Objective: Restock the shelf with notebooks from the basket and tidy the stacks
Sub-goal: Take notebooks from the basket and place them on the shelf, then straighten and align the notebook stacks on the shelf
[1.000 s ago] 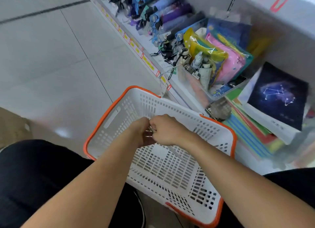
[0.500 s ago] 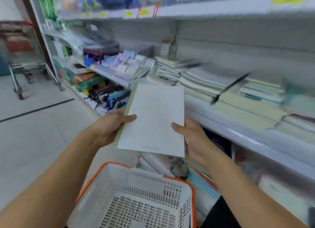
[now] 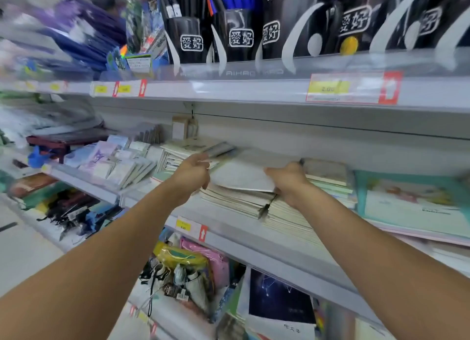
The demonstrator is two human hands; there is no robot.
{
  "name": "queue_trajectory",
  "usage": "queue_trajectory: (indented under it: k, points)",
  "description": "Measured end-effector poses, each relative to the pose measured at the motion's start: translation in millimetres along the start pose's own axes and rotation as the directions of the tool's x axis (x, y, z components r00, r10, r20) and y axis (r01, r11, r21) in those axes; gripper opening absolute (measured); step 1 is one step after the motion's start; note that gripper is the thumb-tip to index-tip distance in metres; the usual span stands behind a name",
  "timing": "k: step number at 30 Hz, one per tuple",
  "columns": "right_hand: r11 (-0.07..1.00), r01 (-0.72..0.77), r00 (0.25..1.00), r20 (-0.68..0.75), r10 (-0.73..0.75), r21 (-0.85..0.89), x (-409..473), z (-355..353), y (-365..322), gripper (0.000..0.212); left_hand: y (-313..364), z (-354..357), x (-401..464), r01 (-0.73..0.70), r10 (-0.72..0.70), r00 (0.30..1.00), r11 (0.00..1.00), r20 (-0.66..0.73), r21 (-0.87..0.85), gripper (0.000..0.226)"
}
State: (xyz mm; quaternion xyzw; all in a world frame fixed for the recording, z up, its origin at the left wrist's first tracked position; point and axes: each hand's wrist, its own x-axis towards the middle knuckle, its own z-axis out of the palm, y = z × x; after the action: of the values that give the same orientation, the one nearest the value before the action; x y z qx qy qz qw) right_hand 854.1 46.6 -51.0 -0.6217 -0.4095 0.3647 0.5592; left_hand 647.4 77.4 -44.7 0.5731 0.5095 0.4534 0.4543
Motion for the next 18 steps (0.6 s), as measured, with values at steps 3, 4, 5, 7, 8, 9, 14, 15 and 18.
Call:
queue_trajectory:
  k: [3,4,5,7,8,9,14,15,18]
  points:
    - [0.861,0.106,0.994,0.057,-0.089,-0.497,-7.1,-7.4,-7.9,0.063,-17.4,7.1,26.1,-0.098,0.098,0.995,0.961,0.011,0.260,0.064]
    - [0.782,0.127,0.992,0.094,-0.088,-0.610,-8.6,-11.0,-6.2,0.071,-23.8,8.1,35.1,-0.133,0.137,0.990,0.927,0.014,0.350,0.068]
    - [0.716,0.141,0.990,0.115,-0.085,-0.683,-9.8,-13.6,-4.5,0.082,-28.8,8.5,42.2,-0.152,0.157,0.987,0.903,0.023,0.401,0.071]
    - [0.630,0.140,0.990,0.127,-0.067,-0.764,-6.5,-15.3,-3.5,0.102,-37.4,6.8,55.2,-0.137,0.129,0.991,0.906,0.047,0.400,0.075]
    - [0.627,0.117,0.992,0.124,-0.033,-0.770,-2.2,-15.3,-4.6,0.108,-40.0,6.9,60.6,-0.109,0.093,0.994,0.929,0.061,0.355,0.075]
    - [0.644,0.082,0.992,0.123,0.019,-0.761,3.2,-15.0,-6.8,0.110,-41.7,7.8,63.6,-0.084,0.063,0.995,0.946,0.078,0.314,0.071]
    - [0.535,0.129,0.968,0.223,0.115,-0.835,7.4,-9.5,-23.6,0.069,-39.9,15.3,70.1,0.020,-0.033,0.995,0.990,0.091,0.141,0.057]
    - [0.509,0.143,0.965,0.234,0.118,-0.849,7.0,-7.6,-23.7,0.064,-39.4,16.3,71.8,0.042,-0.055,0.993,0.992,0.106,0.121,0.060]
    - [0.547,0.130,0.975,0.208,0.082,-0.827,10.5,0.0,-22.0,0.056,-39.6,15.6,77.1,0.088,-0.101,0.988,0.990,0.117,0.113,0.068]
